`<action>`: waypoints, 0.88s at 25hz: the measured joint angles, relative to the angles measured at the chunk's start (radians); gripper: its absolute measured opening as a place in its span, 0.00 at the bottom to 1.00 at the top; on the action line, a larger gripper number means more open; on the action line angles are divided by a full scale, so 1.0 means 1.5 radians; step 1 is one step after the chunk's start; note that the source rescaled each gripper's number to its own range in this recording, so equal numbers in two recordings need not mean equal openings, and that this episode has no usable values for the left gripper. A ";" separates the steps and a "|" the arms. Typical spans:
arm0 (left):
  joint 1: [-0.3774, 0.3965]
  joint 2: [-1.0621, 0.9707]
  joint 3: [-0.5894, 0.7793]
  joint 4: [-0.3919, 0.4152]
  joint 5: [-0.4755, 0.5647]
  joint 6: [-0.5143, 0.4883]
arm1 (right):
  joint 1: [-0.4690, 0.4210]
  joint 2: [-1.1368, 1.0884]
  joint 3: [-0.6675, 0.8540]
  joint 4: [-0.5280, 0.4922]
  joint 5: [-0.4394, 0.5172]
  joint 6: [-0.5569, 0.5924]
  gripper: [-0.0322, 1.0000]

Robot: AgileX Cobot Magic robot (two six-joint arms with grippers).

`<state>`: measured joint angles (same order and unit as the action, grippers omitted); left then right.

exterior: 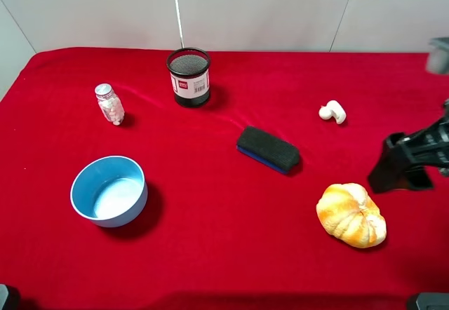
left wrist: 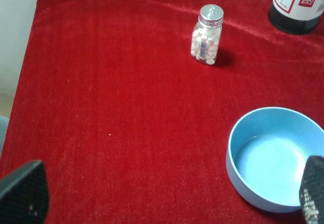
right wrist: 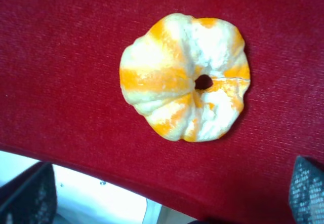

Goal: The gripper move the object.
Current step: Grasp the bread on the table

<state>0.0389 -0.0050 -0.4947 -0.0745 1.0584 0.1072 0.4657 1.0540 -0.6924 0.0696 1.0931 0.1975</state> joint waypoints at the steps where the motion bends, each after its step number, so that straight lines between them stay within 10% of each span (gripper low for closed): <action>1: 0.000 0.000 0.000 0.000 0.000 0.000 | 0.010 0.013 0.000 -0.004 -0.007 0.011 1.00; 22: 0.000 0.000 0.000 0.000 0.000 0.000 | 0.092 0.291 -0.001 -0.025 -0.114 0.089 1.00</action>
<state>0.0389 -0.0050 -0.4947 -0.0745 1.0584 0.1072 0.6039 1.4899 -0.6931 0.0315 0.9222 0.3313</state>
